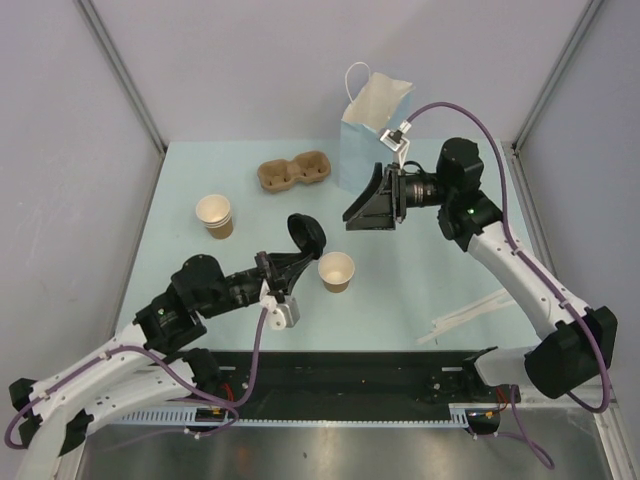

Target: Pack the takeout coffee

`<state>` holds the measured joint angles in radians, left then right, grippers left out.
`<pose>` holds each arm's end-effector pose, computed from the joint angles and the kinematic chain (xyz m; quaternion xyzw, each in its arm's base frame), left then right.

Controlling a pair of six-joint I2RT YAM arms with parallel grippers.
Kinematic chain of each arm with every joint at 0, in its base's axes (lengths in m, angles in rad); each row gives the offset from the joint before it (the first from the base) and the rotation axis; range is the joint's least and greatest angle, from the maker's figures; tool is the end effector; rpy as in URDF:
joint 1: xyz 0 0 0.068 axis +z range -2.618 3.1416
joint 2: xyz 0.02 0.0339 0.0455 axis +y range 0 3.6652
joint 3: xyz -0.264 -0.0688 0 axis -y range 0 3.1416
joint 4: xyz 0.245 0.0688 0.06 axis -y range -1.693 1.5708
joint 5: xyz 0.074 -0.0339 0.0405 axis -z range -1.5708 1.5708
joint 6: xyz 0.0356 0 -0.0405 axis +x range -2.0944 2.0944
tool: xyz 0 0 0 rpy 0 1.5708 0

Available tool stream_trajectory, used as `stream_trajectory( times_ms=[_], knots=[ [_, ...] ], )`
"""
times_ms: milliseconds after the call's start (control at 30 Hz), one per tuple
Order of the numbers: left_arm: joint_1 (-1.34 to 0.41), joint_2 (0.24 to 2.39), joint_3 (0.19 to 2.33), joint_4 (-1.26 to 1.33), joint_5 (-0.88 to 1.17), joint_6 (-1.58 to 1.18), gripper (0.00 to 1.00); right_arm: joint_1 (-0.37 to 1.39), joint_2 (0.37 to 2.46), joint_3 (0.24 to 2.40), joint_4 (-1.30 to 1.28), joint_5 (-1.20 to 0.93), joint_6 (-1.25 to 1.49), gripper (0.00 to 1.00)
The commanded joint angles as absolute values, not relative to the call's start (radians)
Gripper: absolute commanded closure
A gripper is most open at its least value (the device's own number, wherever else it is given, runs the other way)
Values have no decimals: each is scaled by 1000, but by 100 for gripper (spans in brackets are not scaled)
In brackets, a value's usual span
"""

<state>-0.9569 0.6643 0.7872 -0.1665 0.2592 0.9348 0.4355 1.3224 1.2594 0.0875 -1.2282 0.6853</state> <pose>0.0825 -0.1330 0.3611 0.6332 0.3466 -0.1009 0.6847 0.2482 0.1525 0.4160 -0.3381 0.6177 0.6518 0.2816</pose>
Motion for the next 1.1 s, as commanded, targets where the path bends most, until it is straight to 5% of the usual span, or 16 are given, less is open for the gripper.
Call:
stream_trajectory(
  times_ms=[0, 833, 1067],
  knots=[
    [-988, 655, 755, -32, 221, 930, 100, 495, 1341, 1295, 303, -1293, 829, 26],
    [-1051, 678, 721, 21, 150, 931, 100, 589, 1390, 1295, 456, -1330, 979, 57],
    [-1058, 681, 721, 11, 166, 946, 100, 589, 1393, 1295, 474, -1319, 996, 58]
  ],
)
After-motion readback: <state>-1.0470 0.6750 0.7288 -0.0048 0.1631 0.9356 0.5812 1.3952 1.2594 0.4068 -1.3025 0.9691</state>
